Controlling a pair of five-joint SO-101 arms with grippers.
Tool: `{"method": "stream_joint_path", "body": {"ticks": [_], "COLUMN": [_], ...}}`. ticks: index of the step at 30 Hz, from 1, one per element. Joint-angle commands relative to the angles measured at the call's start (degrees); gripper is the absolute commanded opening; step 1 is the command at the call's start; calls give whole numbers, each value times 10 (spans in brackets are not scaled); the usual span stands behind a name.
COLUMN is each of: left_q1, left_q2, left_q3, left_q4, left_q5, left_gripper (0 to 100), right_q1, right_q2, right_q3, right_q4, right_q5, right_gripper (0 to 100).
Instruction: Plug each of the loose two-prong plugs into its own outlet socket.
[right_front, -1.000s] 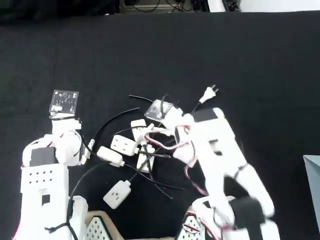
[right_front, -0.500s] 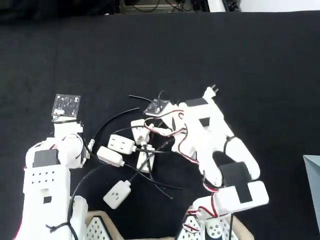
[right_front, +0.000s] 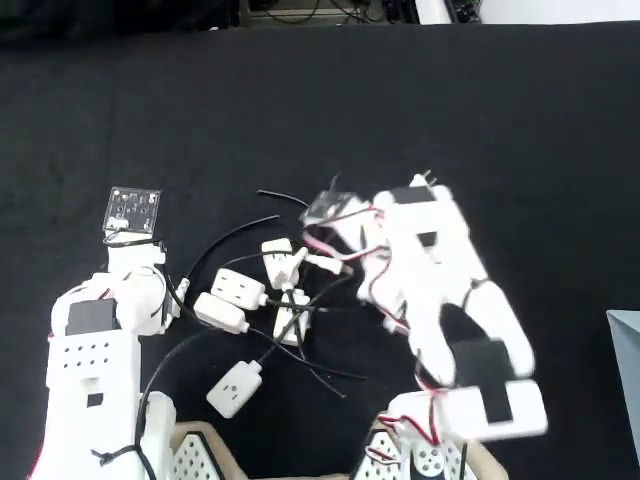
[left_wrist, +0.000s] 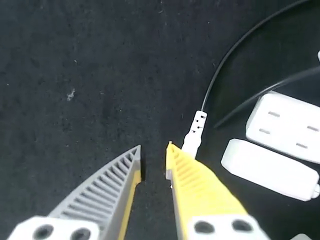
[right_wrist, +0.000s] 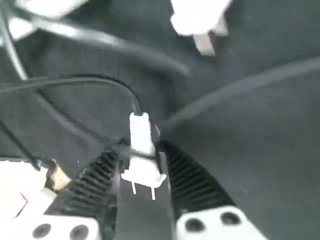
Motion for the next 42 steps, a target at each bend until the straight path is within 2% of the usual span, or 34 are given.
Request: {"method": "stream_joint_path", "body": {"ticks": [1,6,10,14,21,24,29,31,36,42], "left_q1": [3,3,3,3,3,3,3,3,3,3], "left_q2": [0,0,0,0,0,0,0,0,0,0], "left_q3": [-2,-2,-2,-2,-1,-1,4,4,4,4], "left_q4": [-9,-9,-9,-9,-9,-9,-10,-10,-10,-10], "left_q5": [5,5,5,5,5,5,5,5,5,4], "left_gripper": [98,98,98,98,97,97,97,97,97,97], "right_q1": [46,85,125,158,159,159,141,128,122,127], "right_q2": [-124,-201,-212,-189,-60,1,104,145,202,204], "right_q3": [-87,-182,-240,-242,-151,-137,-176,-196,-254,-299], "right_q4": [86,157,168,123,-11,-50,-54,-47,-13,46], "right_q5": [4,2,-3,-46,-130,-143,-143,-143,-141,-98], "right_gripper": [11,11,11,11,12,12,16,48,279,258]}}
